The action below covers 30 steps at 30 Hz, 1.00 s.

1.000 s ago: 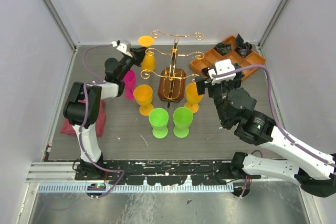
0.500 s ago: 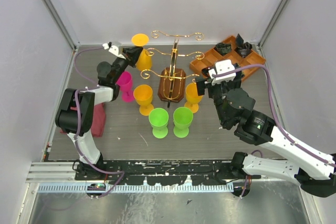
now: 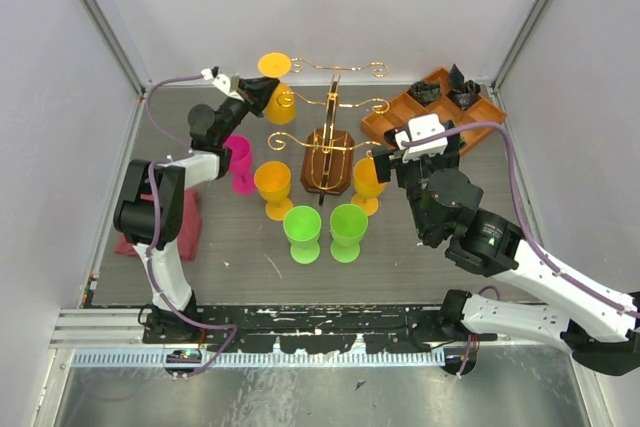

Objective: Place the wine glass upside down on the wine glass rack

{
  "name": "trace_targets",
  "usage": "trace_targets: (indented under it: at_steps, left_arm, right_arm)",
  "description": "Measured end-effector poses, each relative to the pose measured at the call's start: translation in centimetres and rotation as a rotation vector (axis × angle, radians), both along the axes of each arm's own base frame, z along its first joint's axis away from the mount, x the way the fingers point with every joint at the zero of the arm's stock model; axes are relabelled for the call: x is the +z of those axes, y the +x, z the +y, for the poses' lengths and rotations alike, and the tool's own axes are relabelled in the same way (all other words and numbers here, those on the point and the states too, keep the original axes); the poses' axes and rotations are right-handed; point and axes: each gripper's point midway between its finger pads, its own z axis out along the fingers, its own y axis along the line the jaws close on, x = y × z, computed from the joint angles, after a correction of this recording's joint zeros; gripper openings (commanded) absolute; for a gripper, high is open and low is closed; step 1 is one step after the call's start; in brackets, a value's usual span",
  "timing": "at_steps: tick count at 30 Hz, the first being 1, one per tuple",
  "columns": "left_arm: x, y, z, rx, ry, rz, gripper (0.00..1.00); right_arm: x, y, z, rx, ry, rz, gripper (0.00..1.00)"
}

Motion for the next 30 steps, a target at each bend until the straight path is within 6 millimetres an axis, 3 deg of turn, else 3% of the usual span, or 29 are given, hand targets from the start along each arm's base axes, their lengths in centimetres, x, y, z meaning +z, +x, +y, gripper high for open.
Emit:
trace_targets:
  at_steps: [11,21,30]
  left_arm:
    - [-0.4,2.0,-1.3,-0.139,0.056,0.008,0.0]
    - [-1.6,1.9,-2.8,-0.315,0.077,0.053,0.0]
    - [-1.4,0.7,-3.7,-0.412,0.093,0.062,0.0]
  right_arm:
    - [-0.1,-0.2,-0.2,0.0,0.003,0.002,0.89]
    - [0.5,-0.7,-1.4,-0.012,0.025,-0.01,0.89]
    - [0.4,-0.8,-1.9,-0.028,0.013,-0.006,0.9]
